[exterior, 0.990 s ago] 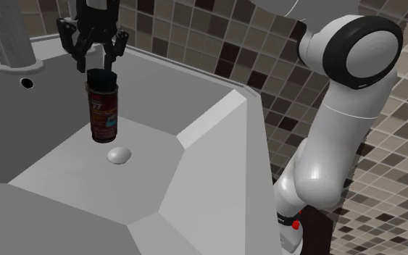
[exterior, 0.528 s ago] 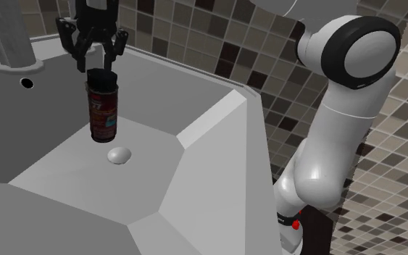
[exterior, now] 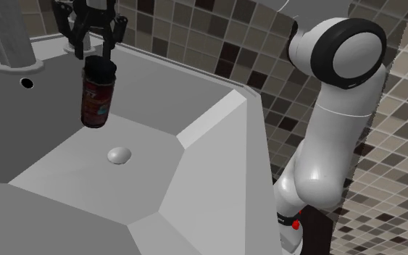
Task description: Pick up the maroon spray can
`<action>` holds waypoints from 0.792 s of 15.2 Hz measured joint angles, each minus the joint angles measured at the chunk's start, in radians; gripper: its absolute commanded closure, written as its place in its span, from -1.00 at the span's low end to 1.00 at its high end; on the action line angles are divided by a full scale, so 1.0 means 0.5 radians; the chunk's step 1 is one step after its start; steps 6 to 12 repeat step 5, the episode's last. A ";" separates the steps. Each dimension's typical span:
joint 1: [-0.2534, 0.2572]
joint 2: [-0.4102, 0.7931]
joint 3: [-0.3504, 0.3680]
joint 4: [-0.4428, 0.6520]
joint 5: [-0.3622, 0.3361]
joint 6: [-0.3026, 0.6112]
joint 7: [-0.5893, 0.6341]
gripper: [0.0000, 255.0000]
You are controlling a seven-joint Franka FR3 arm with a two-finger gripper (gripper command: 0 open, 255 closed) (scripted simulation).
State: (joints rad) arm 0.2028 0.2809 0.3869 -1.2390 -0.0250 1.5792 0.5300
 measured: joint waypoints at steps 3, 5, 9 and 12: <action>0.023 0.051 0.003 0.156 -0.020 -0.107 0.016 1.00; 0.035 0.080 0.004 0.241 -0.032 -0.164 0.021 1.00; 0.035 0.080 0.004 0.241 -0.032 -0.164 0.021 1.00; 0.035 0.080 0.004 0.241 -0.032 -0.164 0.021 1.00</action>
